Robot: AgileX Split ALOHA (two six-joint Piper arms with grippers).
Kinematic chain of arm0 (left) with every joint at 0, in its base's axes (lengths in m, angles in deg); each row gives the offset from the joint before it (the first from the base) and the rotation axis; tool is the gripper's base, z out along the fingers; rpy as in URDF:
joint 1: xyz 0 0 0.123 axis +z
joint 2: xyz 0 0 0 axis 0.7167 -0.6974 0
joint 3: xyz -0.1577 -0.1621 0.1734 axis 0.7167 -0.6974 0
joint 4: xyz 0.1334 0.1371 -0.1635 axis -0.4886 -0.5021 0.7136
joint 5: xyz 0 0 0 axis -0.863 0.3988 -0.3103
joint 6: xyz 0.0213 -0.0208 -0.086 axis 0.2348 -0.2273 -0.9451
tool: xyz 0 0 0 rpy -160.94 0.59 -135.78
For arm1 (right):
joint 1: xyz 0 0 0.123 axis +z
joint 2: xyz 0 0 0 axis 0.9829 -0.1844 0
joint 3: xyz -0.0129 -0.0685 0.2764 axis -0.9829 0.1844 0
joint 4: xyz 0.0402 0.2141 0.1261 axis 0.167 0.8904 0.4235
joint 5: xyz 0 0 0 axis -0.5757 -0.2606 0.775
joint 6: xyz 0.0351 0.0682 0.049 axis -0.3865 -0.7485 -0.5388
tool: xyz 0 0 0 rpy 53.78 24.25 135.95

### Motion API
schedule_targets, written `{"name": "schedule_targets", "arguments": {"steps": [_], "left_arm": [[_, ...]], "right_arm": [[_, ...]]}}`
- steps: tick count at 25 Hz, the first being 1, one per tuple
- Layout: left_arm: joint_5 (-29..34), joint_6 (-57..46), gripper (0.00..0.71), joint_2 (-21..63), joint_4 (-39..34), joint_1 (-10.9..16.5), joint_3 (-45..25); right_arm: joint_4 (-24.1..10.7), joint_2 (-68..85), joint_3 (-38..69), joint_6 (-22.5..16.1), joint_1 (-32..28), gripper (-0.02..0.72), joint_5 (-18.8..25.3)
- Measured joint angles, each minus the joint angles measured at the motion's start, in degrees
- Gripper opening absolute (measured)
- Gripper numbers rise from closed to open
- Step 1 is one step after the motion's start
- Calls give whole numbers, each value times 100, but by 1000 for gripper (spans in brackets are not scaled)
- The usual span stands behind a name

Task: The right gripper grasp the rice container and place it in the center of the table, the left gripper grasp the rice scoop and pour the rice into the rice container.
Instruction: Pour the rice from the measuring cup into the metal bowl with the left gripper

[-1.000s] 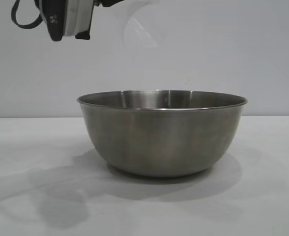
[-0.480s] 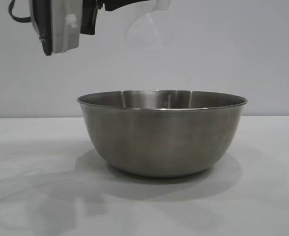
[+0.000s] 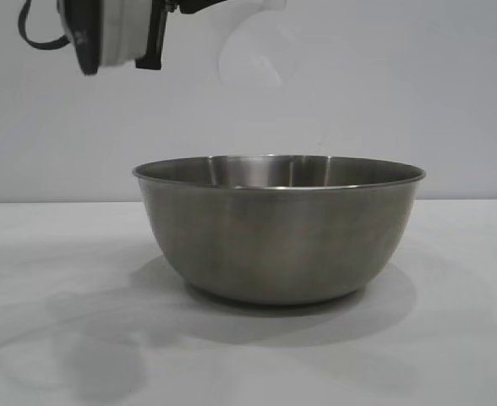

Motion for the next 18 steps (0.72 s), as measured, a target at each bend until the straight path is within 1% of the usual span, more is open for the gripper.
{"name": "schedule_targets", "arguments": {"steps": [4,7,9,13,16,18], "left_arm": [[0,-1278,0,0,893,-85,0],[0,-1967,0,0,1669,-85,0],[0,-2424,0,0,2337,-85,0],[0,-3750,0,0,3812,-85,0],[0,-4708,0,0,4732,-85,0],[0,-5357,0,0,5214,-85,0]], "right_arm": [[0,0,0,0,0,480,0],[0,0,0,0,0,480,0],[0,0,0,0,0,480,0],[0,0,0,0,0,480,0],[0,0,0,0,0,480,0],[0,0,0,0,0,480,0]]}}
